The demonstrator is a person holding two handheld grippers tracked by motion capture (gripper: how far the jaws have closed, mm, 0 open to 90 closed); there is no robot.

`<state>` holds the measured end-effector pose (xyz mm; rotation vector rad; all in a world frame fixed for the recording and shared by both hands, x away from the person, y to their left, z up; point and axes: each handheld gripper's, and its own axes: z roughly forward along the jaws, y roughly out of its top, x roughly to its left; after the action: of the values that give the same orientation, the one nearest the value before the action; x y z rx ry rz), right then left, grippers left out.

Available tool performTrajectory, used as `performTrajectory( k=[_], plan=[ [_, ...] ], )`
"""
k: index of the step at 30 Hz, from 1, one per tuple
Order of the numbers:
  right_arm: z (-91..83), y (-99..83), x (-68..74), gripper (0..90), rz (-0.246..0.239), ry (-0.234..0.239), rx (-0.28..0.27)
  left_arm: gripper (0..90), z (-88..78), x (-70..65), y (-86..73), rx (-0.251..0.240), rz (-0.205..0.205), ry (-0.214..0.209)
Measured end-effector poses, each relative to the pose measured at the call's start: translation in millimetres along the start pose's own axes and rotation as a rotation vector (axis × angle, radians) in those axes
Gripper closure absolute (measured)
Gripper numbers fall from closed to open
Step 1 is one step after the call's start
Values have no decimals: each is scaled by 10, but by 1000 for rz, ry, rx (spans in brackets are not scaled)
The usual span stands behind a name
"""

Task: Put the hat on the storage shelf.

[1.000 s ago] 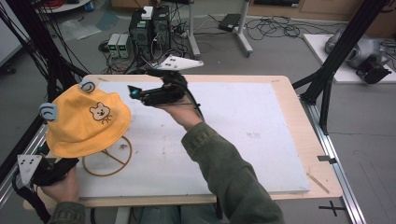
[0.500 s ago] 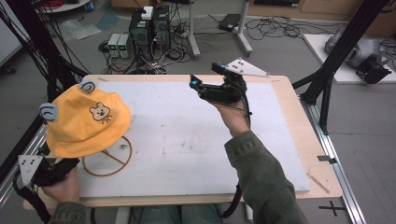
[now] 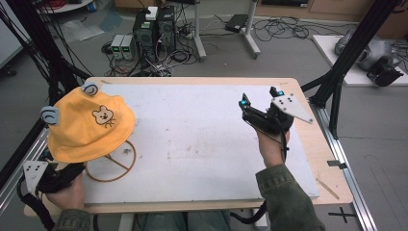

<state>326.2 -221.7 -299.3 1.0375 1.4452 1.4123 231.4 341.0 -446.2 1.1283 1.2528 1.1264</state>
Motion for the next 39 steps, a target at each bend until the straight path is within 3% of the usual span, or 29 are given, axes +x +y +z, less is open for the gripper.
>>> performTrajectory(
  k=[7, 12, 16, 20, 23, 26, 39],
  plan=[
    [-205, -348, -122, 115, 17, -59, 10, 144, -6, 15, 2, -5, -10, 8],
    [-289, -701, -184, 115, 53, -79, 45, 144, -1, 17, -4, 0, -5, 9],
    [-329, -983, -191, 115, 41, -98, 71, 144, 0, 21, -7, -3, -11, 13],
    [-363, -1176, -225, 114, 59, -119, 100, 144, 3, 23, -11, -1, -11, 13],
    [-358, -1177, -249, 115, 53, -121, 113, 144, 5, 21, -10, 1, -7, 9],
    [-390, -1155, -266, 115, 61, -136, 78, 144, 6, 15, -10, 0, -5, 8],
    [-405, -1157, -265, 115, 61, -137, 80, 144, 13, 6, -7, 3, 2, 8]
  ],
)
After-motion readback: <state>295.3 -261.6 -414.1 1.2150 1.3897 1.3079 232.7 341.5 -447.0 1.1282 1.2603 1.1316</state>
